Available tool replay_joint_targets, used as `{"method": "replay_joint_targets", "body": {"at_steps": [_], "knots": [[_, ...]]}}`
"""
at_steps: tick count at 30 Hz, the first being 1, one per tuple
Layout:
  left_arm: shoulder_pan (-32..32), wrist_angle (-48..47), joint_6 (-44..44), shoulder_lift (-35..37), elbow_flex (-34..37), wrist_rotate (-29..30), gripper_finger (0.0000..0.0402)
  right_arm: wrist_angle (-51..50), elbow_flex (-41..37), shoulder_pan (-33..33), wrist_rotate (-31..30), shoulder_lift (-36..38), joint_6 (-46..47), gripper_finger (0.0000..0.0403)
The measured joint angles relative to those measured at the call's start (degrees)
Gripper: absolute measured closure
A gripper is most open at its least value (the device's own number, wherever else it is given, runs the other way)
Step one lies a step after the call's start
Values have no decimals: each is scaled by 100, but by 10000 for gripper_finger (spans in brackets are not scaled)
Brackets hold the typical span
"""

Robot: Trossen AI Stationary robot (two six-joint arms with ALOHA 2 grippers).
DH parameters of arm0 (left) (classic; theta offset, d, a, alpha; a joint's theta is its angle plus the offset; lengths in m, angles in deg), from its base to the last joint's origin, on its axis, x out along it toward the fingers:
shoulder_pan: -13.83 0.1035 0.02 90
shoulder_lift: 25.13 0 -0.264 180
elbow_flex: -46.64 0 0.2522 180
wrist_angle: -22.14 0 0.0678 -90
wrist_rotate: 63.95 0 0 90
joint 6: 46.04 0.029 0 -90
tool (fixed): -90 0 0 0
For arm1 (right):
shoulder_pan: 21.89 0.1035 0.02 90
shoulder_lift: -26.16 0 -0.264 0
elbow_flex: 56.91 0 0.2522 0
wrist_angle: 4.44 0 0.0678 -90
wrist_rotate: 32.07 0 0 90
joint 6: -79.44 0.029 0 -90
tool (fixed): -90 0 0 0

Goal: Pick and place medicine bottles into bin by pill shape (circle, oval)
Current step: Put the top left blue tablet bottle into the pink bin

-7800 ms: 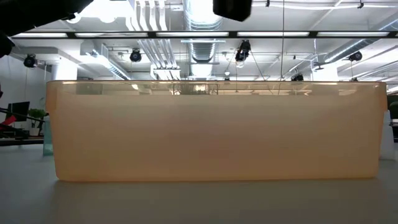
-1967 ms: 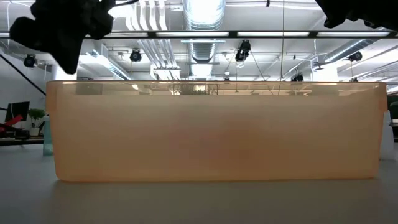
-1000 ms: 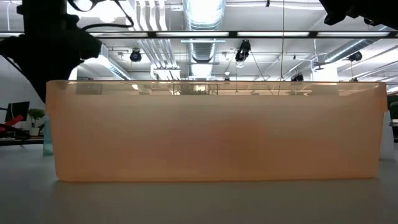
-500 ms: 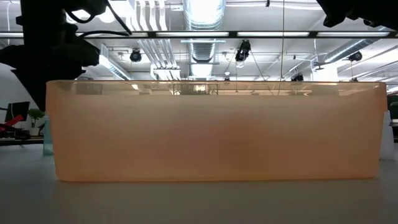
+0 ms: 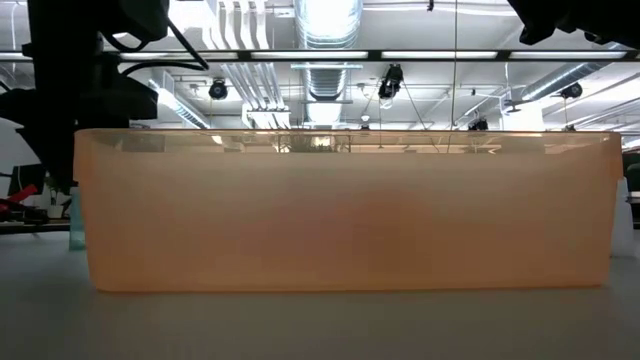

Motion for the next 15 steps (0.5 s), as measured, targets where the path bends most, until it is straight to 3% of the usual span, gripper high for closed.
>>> {"method": "replay_joint_targets", "body": {"at_steps": [6,15], "knots": [[0,28,2,0,19,31,229,-1,0,0,0,0,39,174],[0,261,2,0,111,61,296,0,0,0,-2,0,42,174]]}}
